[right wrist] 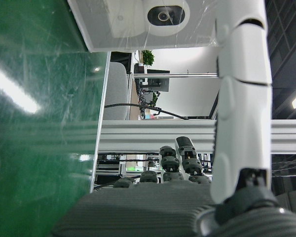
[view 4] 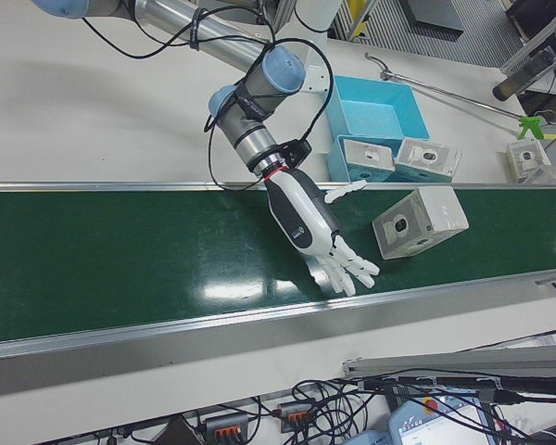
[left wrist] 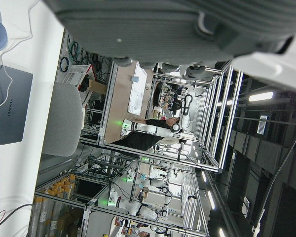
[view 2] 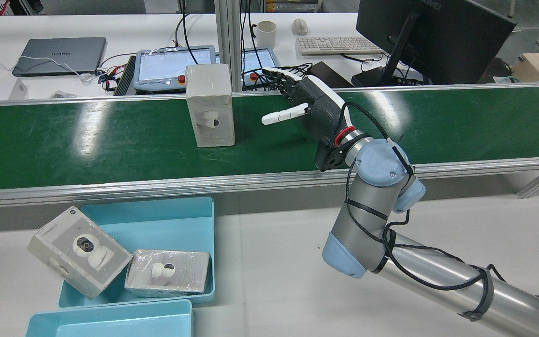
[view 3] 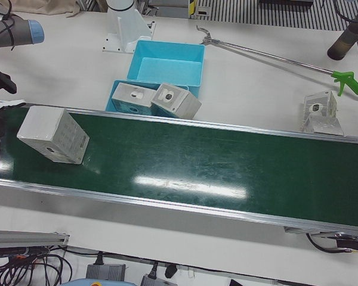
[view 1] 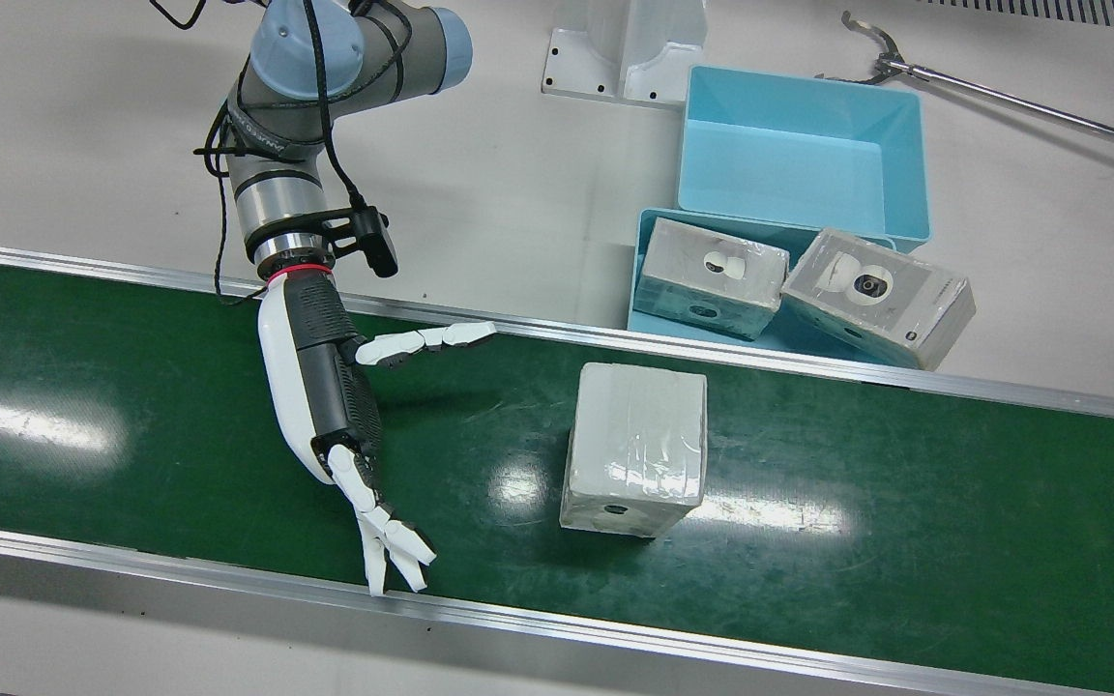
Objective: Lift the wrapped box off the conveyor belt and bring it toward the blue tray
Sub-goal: 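Close the right hand fingers around the wrapped white box on the belt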
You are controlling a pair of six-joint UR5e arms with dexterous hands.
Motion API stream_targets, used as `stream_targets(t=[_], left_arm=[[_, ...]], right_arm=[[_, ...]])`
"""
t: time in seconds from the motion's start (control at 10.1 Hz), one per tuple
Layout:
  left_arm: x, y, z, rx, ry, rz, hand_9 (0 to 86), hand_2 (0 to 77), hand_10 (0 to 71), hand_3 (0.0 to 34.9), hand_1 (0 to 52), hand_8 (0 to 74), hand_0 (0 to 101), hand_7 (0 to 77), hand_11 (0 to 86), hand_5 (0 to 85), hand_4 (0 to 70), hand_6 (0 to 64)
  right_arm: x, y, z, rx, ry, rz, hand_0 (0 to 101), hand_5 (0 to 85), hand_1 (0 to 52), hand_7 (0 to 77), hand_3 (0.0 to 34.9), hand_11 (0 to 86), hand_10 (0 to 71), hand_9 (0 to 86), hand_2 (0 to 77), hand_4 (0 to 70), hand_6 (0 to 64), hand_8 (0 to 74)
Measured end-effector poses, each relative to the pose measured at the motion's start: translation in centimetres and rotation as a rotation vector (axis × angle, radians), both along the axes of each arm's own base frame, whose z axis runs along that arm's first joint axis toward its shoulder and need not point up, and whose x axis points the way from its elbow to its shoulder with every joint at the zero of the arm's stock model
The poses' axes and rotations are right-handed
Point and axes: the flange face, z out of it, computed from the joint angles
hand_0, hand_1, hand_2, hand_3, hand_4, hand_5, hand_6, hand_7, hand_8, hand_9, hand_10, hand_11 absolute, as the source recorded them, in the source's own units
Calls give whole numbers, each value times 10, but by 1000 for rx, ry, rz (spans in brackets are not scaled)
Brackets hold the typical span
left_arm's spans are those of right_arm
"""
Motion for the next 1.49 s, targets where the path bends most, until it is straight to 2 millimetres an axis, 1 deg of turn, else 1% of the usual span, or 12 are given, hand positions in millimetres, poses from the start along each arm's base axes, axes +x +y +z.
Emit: stream_targets(t=[0.5,0.6,0.99,1.09,1.19,1.29,1.39,1.49], left_arm=[[0,0,0,0,0,0,0,5,5,0,0,5,0,5,5,11,0,5],[0,0,0,0,0,0,0,11,5,0,0,5,0,5,5,11,0,5],[0,0,0,0,0,0,0,5,5,0,0,5,0,5,5,11,0,5],[0,0,0,0,0,0,5,11,5,0,0,5,0,5,5,11,0,0],[0,0,0,0,0,0,5,11,5,0,0,5,0,5,5,11,0,0],[0,0,0,0,0,0,5,11,5,0,0,5,0,5,5,11,0,5],[0,0,0,0,0,0,5,11,5,0,0,5,0,5,5,11,0,5],[0,0,0,0,0,0,0,11,0,0,0,5,0,5,5,11,0,5]], right_arm=[[-2,0,1,-1,4,-1,485,136,158,33,0,16,0,11,76,82,22,0],[-2,0,1,-1,4,-1,485,136,158,38,0,16,0,11,76,98,22,0],[-3,0,2,-2,5,-1,485,142,158,38,0,16,0,11,82,93,22,0],[-2,0,2,-3,6,-1,485,147,158,38,0,16,0,11,104,93,22,0],[-2,0,3,-4,7,-1,485,158,169,55,0,16,0,11,104,98,38,0],[-2,0,4,-7,9,-1,485,158,169,55,0,16,0,11,104,98,38,0],[-3,-1,7,-12,14,0,489,191,175,71,0,16,0,16,142,109,44,0],[-2,-4,10,-20,20,4,502,284,218,147,0,16,0,11,207,131,114,60]])
